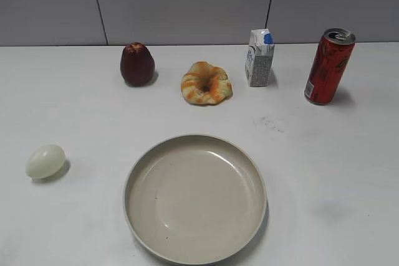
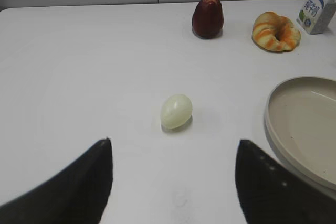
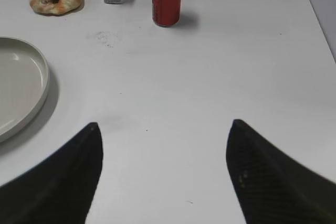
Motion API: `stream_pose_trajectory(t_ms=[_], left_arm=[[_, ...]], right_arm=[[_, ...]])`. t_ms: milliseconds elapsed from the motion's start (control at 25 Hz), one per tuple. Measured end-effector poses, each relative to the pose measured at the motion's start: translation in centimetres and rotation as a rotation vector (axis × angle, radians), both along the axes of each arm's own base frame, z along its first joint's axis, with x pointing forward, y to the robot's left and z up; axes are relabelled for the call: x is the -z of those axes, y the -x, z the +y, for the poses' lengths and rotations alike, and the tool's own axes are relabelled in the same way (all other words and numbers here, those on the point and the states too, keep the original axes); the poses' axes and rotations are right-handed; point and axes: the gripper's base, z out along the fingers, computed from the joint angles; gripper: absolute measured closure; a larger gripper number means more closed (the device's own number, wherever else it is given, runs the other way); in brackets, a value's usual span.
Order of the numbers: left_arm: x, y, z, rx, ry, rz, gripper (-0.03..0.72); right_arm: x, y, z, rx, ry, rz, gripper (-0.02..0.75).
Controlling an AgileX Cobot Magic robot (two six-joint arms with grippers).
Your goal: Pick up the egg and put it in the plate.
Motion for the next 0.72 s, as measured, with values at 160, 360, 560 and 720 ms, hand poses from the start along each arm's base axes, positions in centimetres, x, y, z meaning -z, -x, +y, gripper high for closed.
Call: stream_pose_trajectory(t_ms=[160,360,560,720], left_arm=[[0.0,0.0,0.0,-0.001,-0.002,0.000,0.138],[0.0,0.0,0.0,-0.001,-0.002,0.000,0.139],[0.0,-0.6,-0.1,0.001,-0.005,0.040,0.140],[0.2,-3.0,-0.6,0.002,-0.031,0.194,0.144]], right_arm=[[0.0,0.0,0.0,0.000,0.000,0.000,0.183],[0.0,0.0,0.0,0.000,0.000,0.000,0.183],[0.0,0.0,0.0,0.000,0.000,0.000,0.183],[0.0,0.0,0.0,0.000,0.000,0.000,0.183]])
